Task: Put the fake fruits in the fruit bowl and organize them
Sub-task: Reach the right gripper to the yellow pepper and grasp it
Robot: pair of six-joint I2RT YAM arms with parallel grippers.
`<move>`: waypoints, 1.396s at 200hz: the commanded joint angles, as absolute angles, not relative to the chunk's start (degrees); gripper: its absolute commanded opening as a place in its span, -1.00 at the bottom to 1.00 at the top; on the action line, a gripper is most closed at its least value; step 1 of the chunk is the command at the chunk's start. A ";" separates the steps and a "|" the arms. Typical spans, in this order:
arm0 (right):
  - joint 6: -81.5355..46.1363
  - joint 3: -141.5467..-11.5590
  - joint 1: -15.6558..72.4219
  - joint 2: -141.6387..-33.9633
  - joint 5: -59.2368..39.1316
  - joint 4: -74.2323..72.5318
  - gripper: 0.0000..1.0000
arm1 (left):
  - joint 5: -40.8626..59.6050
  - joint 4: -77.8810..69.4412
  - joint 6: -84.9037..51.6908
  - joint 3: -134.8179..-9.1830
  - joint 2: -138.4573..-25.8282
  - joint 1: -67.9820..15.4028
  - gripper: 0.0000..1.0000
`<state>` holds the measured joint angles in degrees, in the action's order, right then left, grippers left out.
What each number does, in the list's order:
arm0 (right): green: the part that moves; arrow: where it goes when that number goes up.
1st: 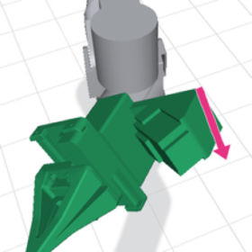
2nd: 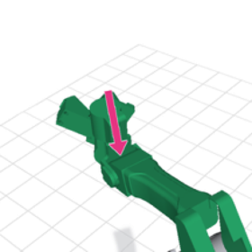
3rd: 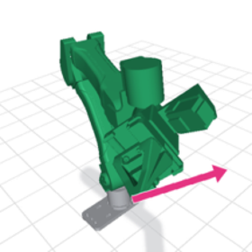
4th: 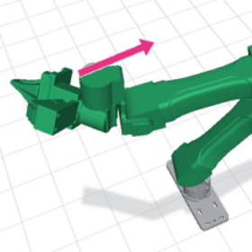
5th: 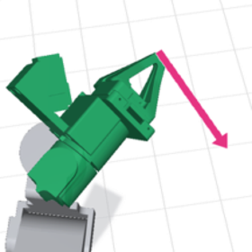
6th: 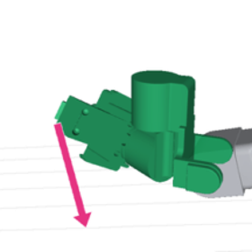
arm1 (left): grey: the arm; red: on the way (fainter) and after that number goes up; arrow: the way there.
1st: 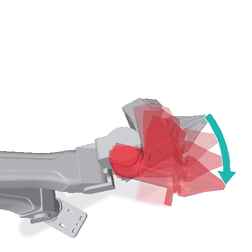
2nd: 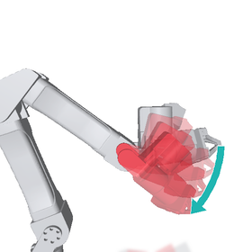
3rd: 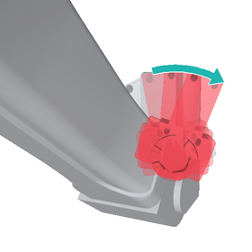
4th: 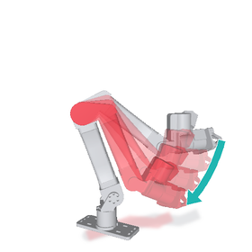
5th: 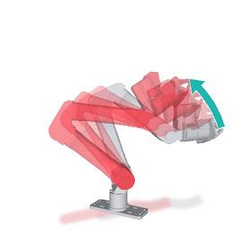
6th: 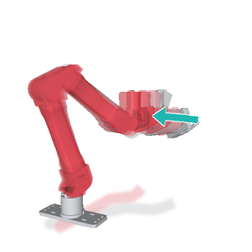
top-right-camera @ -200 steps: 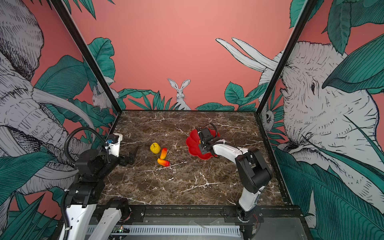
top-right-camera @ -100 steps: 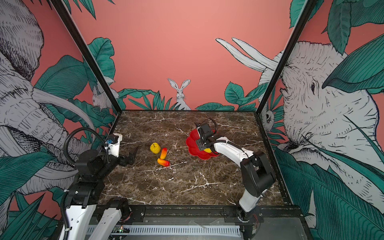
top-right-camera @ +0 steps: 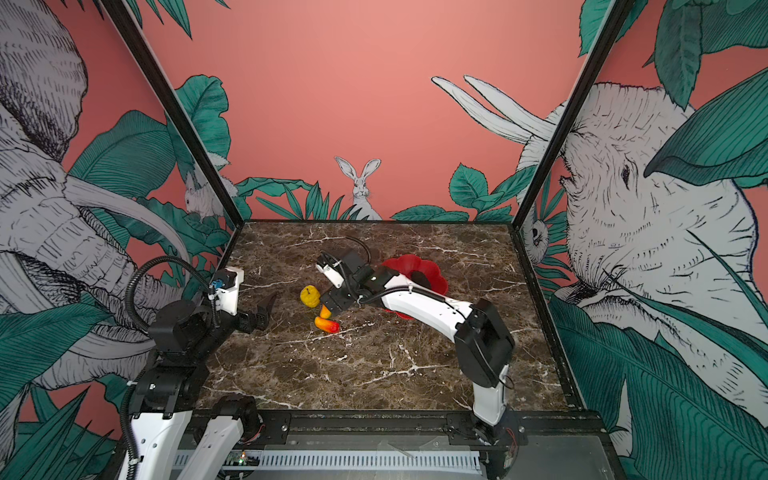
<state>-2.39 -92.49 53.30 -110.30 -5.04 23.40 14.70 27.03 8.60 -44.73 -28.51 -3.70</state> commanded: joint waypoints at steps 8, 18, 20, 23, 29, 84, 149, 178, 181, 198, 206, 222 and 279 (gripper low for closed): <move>-9.02 -102.41 54.84 -119.35 -5.45 21.78 0.99 | 15.07 28.12 9.04 -44.47 -27.60 -3.59 0.99; -11.28 -106.11 54.98 -122.58 -5.56 22.22 0.99 | 14.94 28.12 9.05 -44.41 -27.40 -3.63 0.99; -11.61 -106.75 55.01 -123.13 -5.32 22.23 0.99 | 15.01 28.12 9.05 -44.39 -27.42 -3.61 0.99; -12.17 -107.57 55.02 -123.86 -5.07 22.28 0.99 | 14.89 28.10 9.05 -44.36 -27.29 -3.58 0.99; -13.15 -109.08 55.02 -125.38 -4.83 22.09 0.99 | 14.96 28.10 9.05 -44.43 -27.23 -3.66 0.99; -18.64 -116.46 55.19 -136.29 -4.90 19.34 0.99 | 15.23 27.94 8.95 -44.38 -26.81 -3.58 0.99; -21.00 -115.27 55.28 -138.87 1.11 13.28 0.73 | 15.29 27.95 8.89 -44.31 -26.43 -3.60 0.99; -21.18 -115.64 55.25 -139.55 1.73 12.22 0.38 | 15.29 27.95 8.93 -44.30 -26.47 -3.60 0.99; -21.18 -115.73 55.25 -139.64 1.75 12.22 0.34 | 15.29 27.91 8.95 -44.30 -26.47 -3.60 0.99; -21.27 -116.30 55.23 -140.12 1.22 12.37 0.18 | 15.17 27.91 8.99 -44.30 -26.49 -3.58 0.99; -21.23 -116.32 55.20 -139.99 1.06 12.39 0.11 | 15.06 27.95 9.03 -44.30 -26.54 -3.61 0.99; -20.89 -115.90 55.20 -139.22 0.45 12.57 -0.05 | 14.94 27.95 8.98 -44.30 -26.61 -3.65 0.99; -11.74 -110.50 54.33 -126.95 -2.99 14.45 -0.19 | 14.77 27.94 9.12 -44.34 -27.21 -3.60 0.99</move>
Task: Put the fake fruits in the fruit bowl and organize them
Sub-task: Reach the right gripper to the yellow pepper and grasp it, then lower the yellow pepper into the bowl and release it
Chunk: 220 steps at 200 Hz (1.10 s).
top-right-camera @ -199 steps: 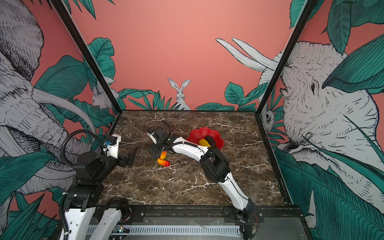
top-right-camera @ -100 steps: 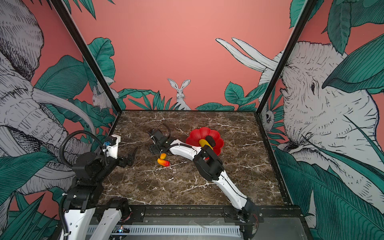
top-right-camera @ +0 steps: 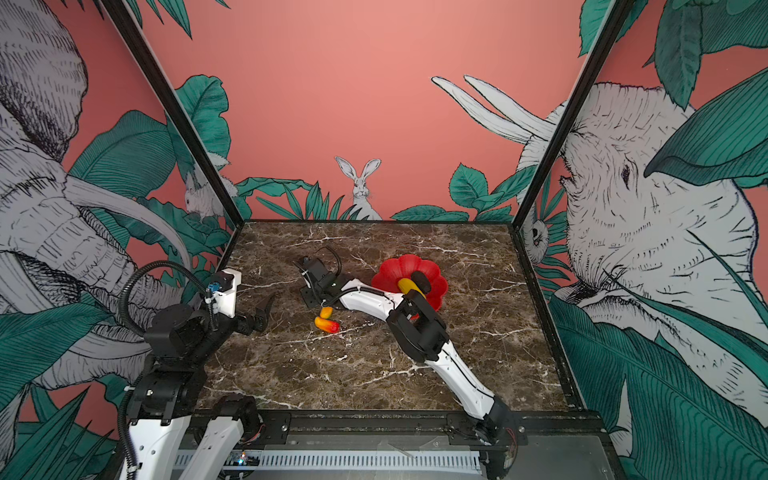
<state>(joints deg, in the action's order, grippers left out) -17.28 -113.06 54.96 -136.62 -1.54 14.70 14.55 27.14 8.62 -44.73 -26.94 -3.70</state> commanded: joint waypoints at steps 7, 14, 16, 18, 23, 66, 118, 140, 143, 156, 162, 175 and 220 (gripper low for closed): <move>-10.77 -108.13 53.83 -124.09 -2.97 13.98 -0.20 | 14.77 27.99 9.10 -44.31 -27.18 -3.61 0.99; -10.23 -105.37 53.11 -121.06 -3.28 13.28 -0.21 | 14.68 28.04 9.11 -44.30 -27.14 -3.60 0.99; -10.09 -104.50 52.87 -120.37 -3.32 13.03 -0.21 | 14.68 28.04 9.13 -44.30 -27.11 -3.63 0.99; -10.04 -103.62 52.61 -119.21 -3.38 12.84 -0.22 | 14.68 28.04 9.14 -44.30 -27.10 -3.61 0.99; -9.90 -101.33 51.98 -116.85 -3.45 12.19 -0.22 | 14.59 28.03 9.17 -44.30 -27.13 -3.64 0.99; -7.36 -82.22 45.78 -99.01 0.57 11.07 -0.24 | 14.89 27.95 9.06 -44.38 -27.22 -3.61 0.99; -6.05 -68.52 38.95 -92.40 1.74 10.99 -0.27 | 15.60 27.58 8.88 -44.38 -27.86 -3.61 0.99; -5.40 -66.75 38.54 -94.03 1.18 10.44 -0.28 | 15.64 27.57 8.79 -44.38 -28.03 -3.62 0.99; -5.32 -66.57 38.50 -94.38 1.15 10.19 -0.29 | 15.67 27.59 8.86 -44.38 -28.09 -3.69 0.99; -4.70 -66.10 38.45 -96.24 1.19 9.21 -0.29 | 15.72 27.53 8.80 -44.38 -28.12 -3.61 0.99; -4.22 -66.25 38.40 -97.27 1.27 9.06 -0.29 | 15.73 27.48 8.79 -44.38 -28.21 -3.64 0.99; -3.42 -66.74 38.08 -99.58 1.83 8.67 -0.31 | 15.82 27.50 8.79 -44.38 -28.28 -3.60 0.99; -2.69 -67.94 36.60 -104.74 2.43 6.69 -0.33 | 15.73 27.44 8.79 -44.38 -28.28 -3.60 0.99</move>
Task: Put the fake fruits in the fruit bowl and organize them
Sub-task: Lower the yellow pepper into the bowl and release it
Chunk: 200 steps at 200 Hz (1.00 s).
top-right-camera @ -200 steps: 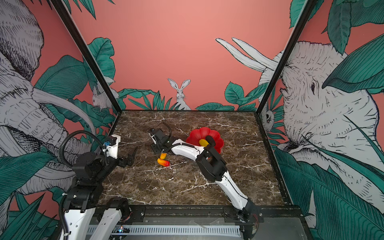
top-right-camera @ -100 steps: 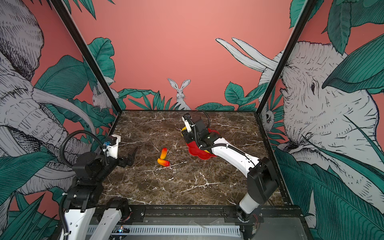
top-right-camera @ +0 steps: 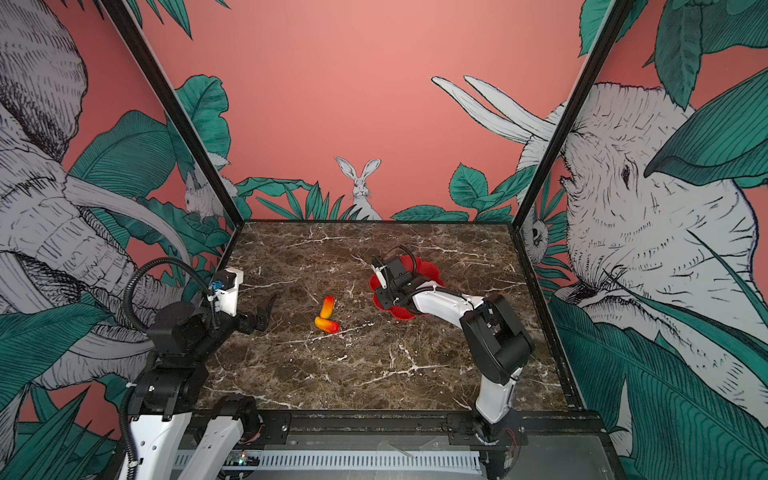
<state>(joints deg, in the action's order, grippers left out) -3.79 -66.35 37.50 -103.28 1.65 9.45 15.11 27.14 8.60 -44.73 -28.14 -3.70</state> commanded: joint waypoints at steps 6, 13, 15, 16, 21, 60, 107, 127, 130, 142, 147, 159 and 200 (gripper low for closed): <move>-2.72 -67.96 36.40 -105.16 2.46 6.41 -0.32 | 15.73 27.45 8.79 -44.38 -28.36 -3.63 0.99; -2.83 -68.02 36.09 -105.39 2.46 6.18 -0.32 | 15.73 27.40 8.84 -44.38 -28.38 -3.61 0.99; -2.82 -67.98 35.98 -105.49 2.50 6.05 -0.32 | 15.80 27.42 8.87 -44.38 -28.39 -3.60 0.99; -2.81 -67.96 35.97 -105.52 2.48 6.01 -0.32 | 15.77 27.38 8.83 -44.38 -28.39 -3.56 0.99; -2.81 -67.87 35.73 -105.65 2.54 5.77 -0.30 | 15.82 27.40 8.80 -44.38 -28.41 -3.62 0.99; -2.74 -68.29 34.57 -106.32 2.88 5.05 0.10 | 15.99 27.33 8.79 -44.47 -28.75 -3.62 0.99; -1.77 -70.71 34.28 -103.80 2.55 8.16 0.61 | 15.82 27.49 8.97 -44.47 -28.83 -3.63 0.99; -0.79 -71.72 34.28 -100.68 1.68 10.56 0.75 | 15.91 27.41 8.96 -44.48 -28.77 -3.63 0.99; -0.65 -71.80 34.28 -100.08 1.33 11.01 0.79 | 15.91 27.42 8.93 -44.47 -28.82 -3.60 0.99; -0.07 -72.34 34.37 -97.79 0.25 12.64 0.95 | 16.08 27.37 8.88 -44.48 -28.81 -3.66 0.99; 0.00 -72.41 34.45 -96.80 0.18 13.31 0.99 | 16.13 27.37 8.88 -44.47 -28.77 -3.60 0.99; -0.50 -73.24 34.54 -94.83 -0.04 15.29 0.99 | 16.14 27.42 8.88 -44.47 -28.60 -3.63 0.99; -0.17 -73.03 37.70 -88.33 -6.78 17.11 0.99 | 16.00 27.42 8.88 -44.47 -28.82 -3.65 0.99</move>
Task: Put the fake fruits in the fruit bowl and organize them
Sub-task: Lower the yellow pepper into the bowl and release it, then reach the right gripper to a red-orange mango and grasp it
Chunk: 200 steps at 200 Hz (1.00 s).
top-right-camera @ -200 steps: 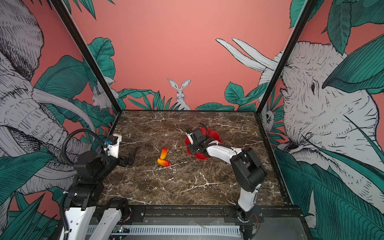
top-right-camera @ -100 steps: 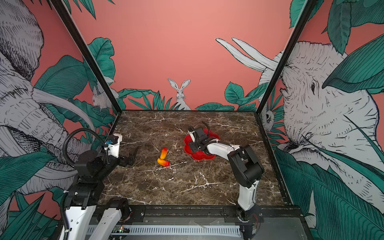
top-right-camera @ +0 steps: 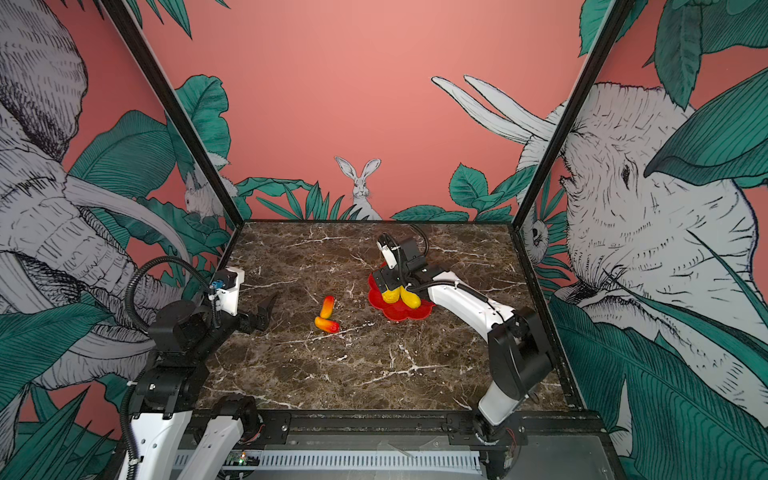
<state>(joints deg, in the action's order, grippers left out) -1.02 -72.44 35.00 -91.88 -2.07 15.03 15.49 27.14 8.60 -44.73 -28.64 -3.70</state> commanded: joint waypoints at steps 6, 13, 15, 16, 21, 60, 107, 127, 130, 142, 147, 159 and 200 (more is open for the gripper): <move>0.27 -72.95 38.75 -87.85 -7.53 17.30 0.99 | 16.00 27.47 8.88 -44.47 -28.81 -3.64 0.99; 0.88 -72.88 40.21 -87.48 -8.59 17.40 0.99 | 15.99 27.43 8.88 -44.47 -28.83 -3.58 0.99; 1.01 -72.80 40.51 -87.46 -8.74 17.34 0.99 | 15.95 27.42 8.88 -44.47 -28.83 -3.55 0.99; 1.08 -72.79 40.73 -87.45 -8.90 17.33 0.99 | 15.93 27.42 8.88 -44.47 -28.83 -3.62 0.99; 1.26 -72.68 42.02 -87.52 -9.32 17.15 0.99 | 15.91 27.42 8.88 -44.47 -28.88 -3.60 0.99; 3.22 -73.86 51.05 -94.18 -11.55 17.71 0.99 | 16.00 27.41 8.79 -44.51 -29.28 -3.65 0.99; 3.60 -77.66 57.22 -104.65 -9.70 17.20 0.99 | 16.10 27.47 8.71 -44.47 -29.44 -3.71 0.99; 3.53 -78.93 58.33 -108.68 -9.85 16.92 0.99 | 15.99 27.52 8.75 -44.39 -29.20 -3.61 0.99; 3.41 -79.11 58.43 -109.22 -9.99 16.80 0.99 | 15.97 27.53 8.71 -44.38 -29.18 -3.65 0.99; 2.96 -79.45 58.62 -110.87 -10.51 16.25 0.99 | 15.93 27.55 8.79 -44.38 -29.09 -3.65 0.99; 2.70 -79.45 58.62 -111.44 -10.68 16.00 0.98 | 15.96 27.45 8.77 -44.38 -28.96 -3.60 0.99; 2.16 -79.33 58.62 -112.33 -10.88 15.14 0.97 | 16.08 27.64 8.79 -44.46 -28.87 -3.71 0.99; 1.80 -80.19 58.62 -114.69 -9.69 15.38 0.88 | 15.74 27.59 8.79 -44.21 -28.29 -3.56 0.99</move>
